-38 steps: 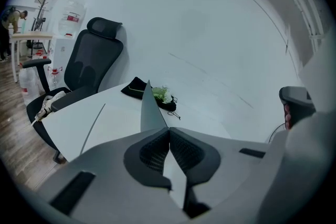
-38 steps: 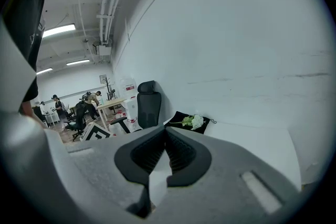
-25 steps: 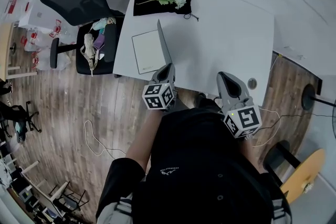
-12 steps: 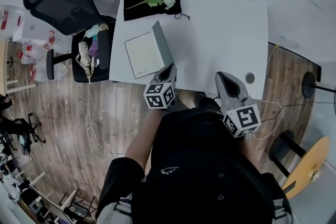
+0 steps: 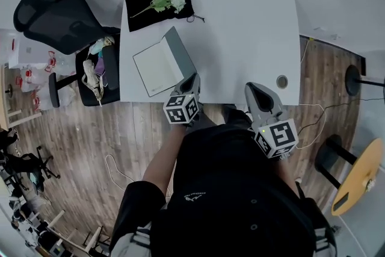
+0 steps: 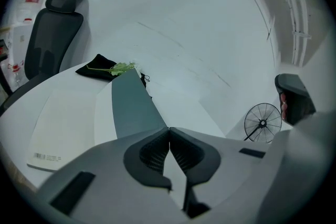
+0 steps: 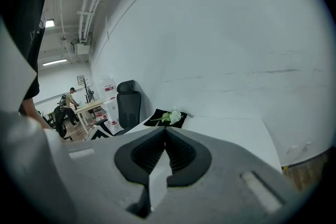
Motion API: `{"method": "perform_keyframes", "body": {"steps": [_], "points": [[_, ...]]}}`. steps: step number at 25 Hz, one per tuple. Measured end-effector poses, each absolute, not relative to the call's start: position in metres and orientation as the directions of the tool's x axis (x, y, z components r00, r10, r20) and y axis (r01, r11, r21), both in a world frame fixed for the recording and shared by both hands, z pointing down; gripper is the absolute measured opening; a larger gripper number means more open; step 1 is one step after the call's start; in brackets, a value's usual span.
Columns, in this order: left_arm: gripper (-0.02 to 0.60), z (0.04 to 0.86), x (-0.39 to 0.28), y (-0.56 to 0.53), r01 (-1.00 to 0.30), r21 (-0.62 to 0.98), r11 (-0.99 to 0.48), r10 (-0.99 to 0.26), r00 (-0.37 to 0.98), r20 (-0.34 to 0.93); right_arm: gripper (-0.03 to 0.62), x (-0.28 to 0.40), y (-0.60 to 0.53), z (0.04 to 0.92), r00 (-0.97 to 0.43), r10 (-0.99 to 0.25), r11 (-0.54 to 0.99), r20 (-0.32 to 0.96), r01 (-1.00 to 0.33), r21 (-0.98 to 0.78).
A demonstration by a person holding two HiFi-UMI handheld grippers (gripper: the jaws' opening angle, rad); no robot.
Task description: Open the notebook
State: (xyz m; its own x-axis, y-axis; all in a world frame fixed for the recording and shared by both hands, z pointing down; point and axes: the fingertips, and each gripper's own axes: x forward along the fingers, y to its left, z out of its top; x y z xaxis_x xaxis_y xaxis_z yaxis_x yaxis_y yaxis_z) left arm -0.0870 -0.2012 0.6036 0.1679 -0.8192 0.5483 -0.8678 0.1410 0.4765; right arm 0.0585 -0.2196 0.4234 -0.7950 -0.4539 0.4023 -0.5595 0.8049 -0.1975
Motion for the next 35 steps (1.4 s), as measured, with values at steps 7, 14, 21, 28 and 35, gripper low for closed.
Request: {"method": "perform_keyframes", "body": {"steps": [7,14,21,28,35], "points": [[0.008,0.616,-0.079,-0.21,-0.871,0.479,0.106,-0.791,0.218,0.571,0.005,0.076,-0.224,0.426,-0.752,-0.512,0.755,0.415,-0.624,-0.199],[0.008,0.628,-0.07,-0.22,-0.871,0.482,0.096,-0.761,0.247,0.599,0.005,0.09,-0.232,0.425,-0.722,-0.549,0.723,0.42,-0.663,-0.195],[0.008,0.644,-0.064,-0.227,-0.872,0.482,0.089,-0.735,0.269,0.622,0.005,0.095,-0.239,0.428,-0.708,-0.565,0.711,0.425,-0.679,-0.186],[0.008,0.659,-0.06,-0.233,-0.875,0.478,0.076,-0.697,0.297,0.653,0.005,0.101,-0.243,0.429,-0.679,-0.593,0.682,0.432,-0.709,-0.179],[0.008,0.674,-0.057,-0.238,-0.862,0.504,0.057,-0.649,0.352,0.675,0.005,0.105,-0.247,0.433,-0.645,-0.615,0.655,0.453,-0.738,-0.162]]}}
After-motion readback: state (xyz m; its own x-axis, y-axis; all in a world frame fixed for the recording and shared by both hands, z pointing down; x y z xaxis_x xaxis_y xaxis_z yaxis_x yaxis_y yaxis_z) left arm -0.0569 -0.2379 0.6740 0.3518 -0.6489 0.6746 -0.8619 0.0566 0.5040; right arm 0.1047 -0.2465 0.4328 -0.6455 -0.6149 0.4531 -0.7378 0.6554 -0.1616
